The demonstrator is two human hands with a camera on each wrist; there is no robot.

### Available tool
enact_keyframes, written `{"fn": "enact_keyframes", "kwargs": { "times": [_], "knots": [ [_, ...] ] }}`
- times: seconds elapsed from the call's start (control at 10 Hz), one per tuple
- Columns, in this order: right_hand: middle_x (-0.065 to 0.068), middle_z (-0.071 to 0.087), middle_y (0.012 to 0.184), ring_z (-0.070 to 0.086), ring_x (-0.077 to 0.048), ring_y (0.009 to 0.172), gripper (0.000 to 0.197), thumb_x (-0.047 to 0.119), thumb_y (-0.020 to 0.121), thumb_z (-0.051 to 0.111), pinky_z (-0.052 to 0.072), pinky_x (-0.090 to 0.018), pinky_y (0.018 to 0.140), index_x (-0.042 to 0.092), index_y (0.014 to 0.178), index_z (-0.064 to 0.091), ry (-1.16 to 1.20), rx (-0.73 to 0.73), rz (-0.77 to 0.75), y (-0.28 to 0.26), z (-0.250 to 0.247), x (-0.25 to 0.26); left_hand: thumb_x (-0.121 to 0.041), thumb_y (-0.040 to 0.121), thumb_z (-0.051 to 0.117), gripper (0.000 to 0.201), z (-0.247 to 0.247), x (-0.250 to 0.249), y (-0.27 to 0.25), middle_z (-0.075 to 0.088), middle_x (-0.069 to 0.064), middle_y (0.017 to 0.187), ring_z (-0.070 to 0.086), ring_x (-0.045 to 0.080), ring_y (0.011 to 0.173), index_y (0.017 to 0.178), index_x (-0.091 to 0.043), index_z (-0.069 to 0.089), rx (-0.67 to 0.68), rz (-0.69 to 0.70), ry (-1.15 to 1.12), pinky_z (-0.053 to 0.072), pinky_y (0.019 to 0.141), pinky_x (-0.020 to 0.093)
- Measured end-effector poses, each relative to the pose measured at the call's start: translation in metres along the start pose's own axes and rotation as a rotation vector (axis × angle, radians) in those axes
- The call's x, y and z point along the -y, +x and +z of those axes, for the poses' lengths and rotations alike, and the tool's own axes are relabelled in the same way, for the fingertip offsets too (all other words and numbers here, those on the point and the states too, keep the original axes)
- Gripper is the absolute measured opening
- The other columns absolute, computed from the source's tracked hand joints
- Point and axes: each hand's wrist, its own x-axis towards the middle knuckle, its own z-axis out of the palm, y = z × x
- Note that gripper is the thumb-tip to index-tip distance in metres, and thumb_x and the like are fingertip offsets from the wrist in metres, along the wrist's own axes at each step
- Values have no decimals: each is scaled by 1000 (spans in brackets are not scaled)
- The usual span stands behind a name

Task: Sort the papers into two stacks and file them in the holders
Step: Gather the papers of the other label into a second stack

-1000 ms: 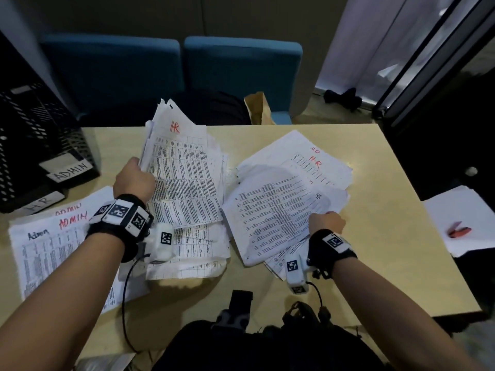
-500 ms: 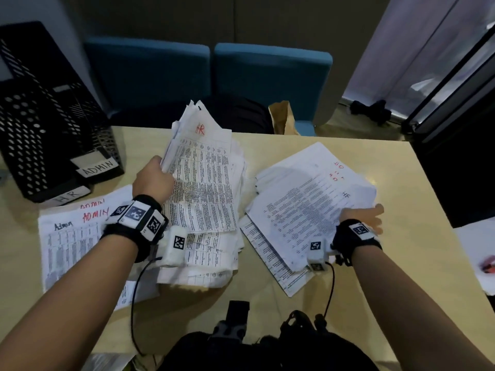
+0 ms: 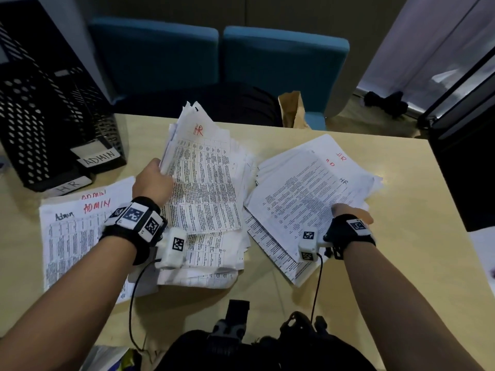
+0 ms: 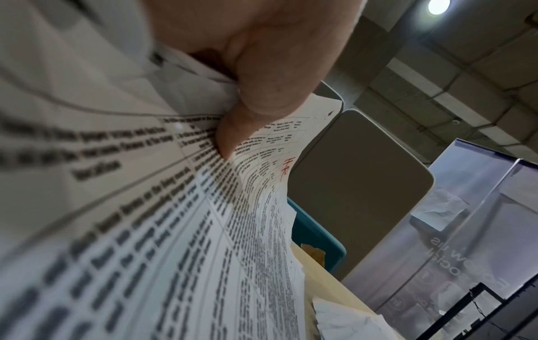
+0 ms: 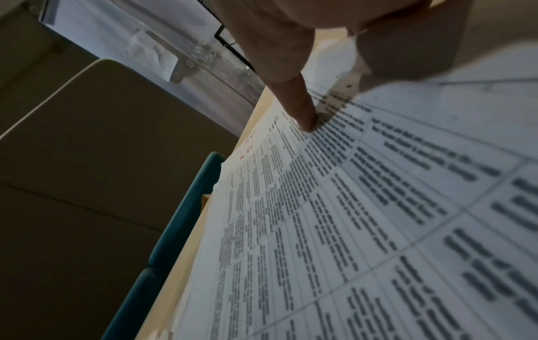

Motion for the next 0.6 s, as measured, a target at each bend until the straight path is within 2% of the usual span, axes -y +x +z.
{"fn": "enact_keyframes", "kwargs": {
  "times": [0.1,0.2,0.3,0.4,0.5,0.6],
  "knots": [
    [-4,55,104,54,-18,68,29,7,72,68,49,-23,82,15,95,52,-247,142,-152,-26,-10,8,-7,88,51,33,1,3,-2,64,13,107,60,35,93,120,-13,55,12,-14,-14,49,79,38],
    [-16,61,122,63,-32,94,26,12,87,58,49,-30,85,8,112,61,-307,132,-240,-27,-9,15,-8,89,52,31,2,6,-1,58,8,100,53,31,88,119,-12,55,27,-28,-22,42,76,35],
    [-21,63,115,61,-36,100,28,6,93,43,46,-35,72,0,116,59,-236,19,-390,-34,-4,28,-10,90,55,33,7,12,-3,60,12,107,56,33,94,123,-9,54,72,-69,-52,45,81,37],
    [-23,59,89,62,-40,88,18,2,91,41,36,-34,63,-2,102,54,-319,-79,-749,-53,-13,49,-7,90,54,36,17,23,-3,62,18,119,59,38,108,127,-6,53,129,-122,-74,47,90,41],
    [-27,63,89,60,-43,82,22,2,87,47,30,-36,61,-2,108,52,-533,-142,-1149,-80,-26,77,-2,89,54,44,33,36,-2,59,20,127,57,38,114,133,-1,48,239,-168,-97,48,96,43],
    [-29,66,90,61,-48,81,39,2,80,51,32,-37,60,1,119,54,-633,-160,-1438,-120,-31,104,3,88,57,42,46,39,-12,60,21,120,58,35,106,129,3,49,390,-153,-129,48,91,41]
  ]
}}
